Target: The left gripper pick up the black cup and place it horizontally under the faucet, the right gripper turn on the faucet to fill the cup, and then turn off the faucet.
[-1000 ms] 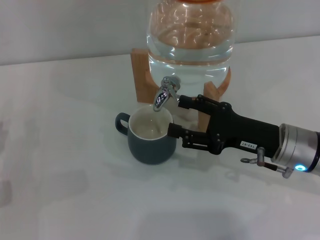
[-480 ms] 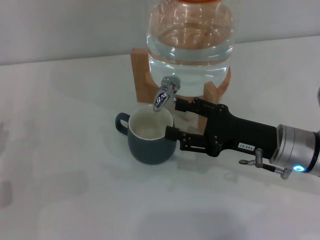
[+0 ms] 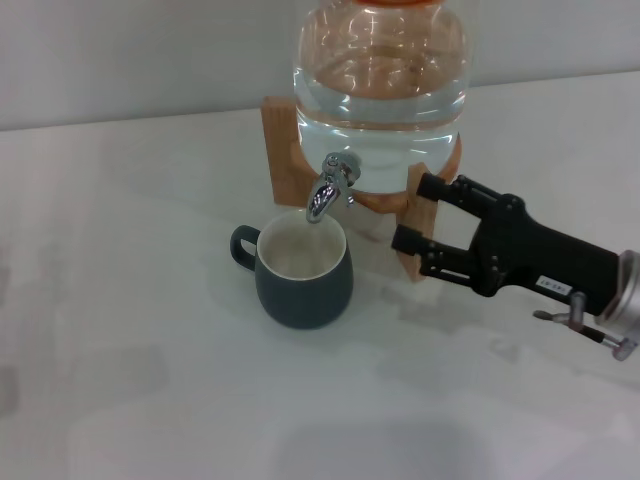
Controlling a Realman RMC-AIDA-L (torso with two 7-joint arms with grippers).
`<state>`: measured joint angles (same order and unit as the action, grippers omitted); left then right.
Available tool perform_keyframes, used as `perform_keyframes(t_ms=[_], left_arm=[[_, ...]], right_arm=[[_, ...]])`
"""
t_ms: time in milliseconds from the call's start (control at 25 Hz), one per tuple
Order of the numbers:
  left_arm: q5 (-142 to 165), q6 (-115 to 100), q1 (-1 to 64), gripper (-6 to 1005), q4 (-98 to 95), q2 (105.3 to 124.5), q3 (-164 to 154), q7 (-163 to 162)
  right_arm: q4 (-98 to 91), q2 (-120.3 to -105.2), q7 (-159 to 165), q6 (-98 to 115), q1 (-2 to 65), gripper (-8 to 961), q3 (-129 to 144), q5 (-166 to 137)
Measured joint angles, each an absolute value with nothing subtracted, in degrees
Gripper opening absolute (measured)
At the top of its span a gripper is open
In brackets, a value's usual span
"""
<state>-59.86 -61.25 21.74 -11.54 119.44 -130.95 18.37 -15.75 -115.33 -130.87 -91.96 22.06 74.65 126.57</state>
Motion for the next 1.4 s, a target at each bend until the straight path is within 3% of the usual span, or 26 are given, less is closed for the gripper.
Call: perform_keyframes(t_ms=[640, 880, 1400], left_arm=[[-60.13, -59.78, 22.97, 877, -10.37, 119.36, -130.87, 18.04], [-59.97, -59.14, 23.22, 877, -10.01, 119.45, -130.95, 17.96], [-59.88, -58.72, 23.20, 877, -10.39, 119.54, -130.96, 17.92]], right_arm=[[-17.15, -115.41, -130.17, -97.57, 21.75, 840, 78.66, 126.06], [-17.14, -116.18, -130.07, -96.92, 23.65, 840, 83.33, 126.34], [-16.99, -116.19, -128.59, -92.69, 27.63, 840, 88.13, 128.70]])
